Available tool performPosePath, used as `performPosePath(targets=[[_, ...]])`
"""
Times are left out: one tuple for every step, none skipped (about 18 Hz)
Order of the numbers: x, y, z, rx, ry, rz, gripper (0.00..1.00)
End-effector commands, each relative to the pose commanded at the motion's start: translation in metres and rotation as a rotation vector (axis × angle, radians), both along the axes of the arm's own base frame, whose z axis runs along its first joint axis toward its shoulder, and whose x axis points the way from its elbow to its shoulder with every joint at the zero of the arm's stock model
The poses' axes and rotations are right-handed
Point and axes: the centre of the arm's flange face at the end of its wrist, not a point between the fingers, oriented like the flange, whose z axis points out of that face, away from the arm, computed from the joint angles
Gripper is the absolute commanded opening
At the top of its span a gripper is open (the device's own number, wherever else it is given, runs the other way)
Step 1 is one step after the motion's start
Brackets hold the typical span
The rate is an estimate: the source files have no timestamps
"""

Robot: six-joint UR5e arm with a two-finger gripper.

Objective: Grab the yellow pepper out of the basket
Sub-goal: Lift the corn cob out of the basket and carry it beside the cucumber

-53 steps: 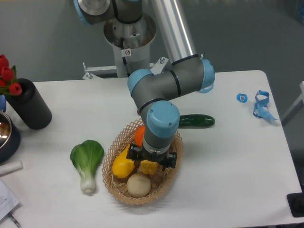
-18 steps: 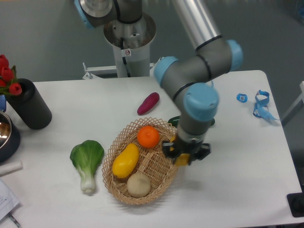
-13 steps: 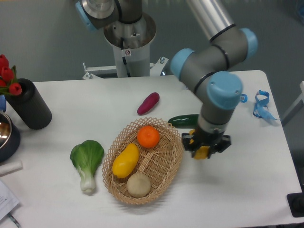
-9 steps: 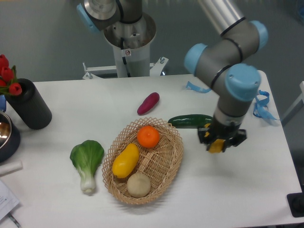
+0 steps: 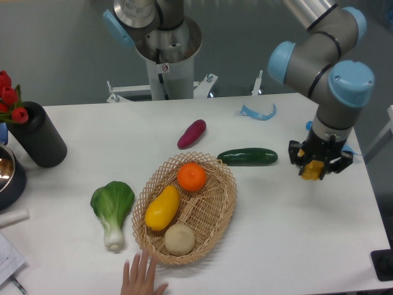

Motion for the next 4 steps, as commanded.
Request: performPosePath(targets=[[-0.0010,-0.0018,0.0000,-0.002,0.002,-0.012,0.11],[-0.0007,-0.0019,-0.0007,-0.004,0.002,-0.029,0.11],[0.0000,-0.0011,-0.0013,-0.004,0.002,-0.035,0.10],[0.0000,-0.0011,-0.0013,-0.004,0.002,-0.035,0.10]])
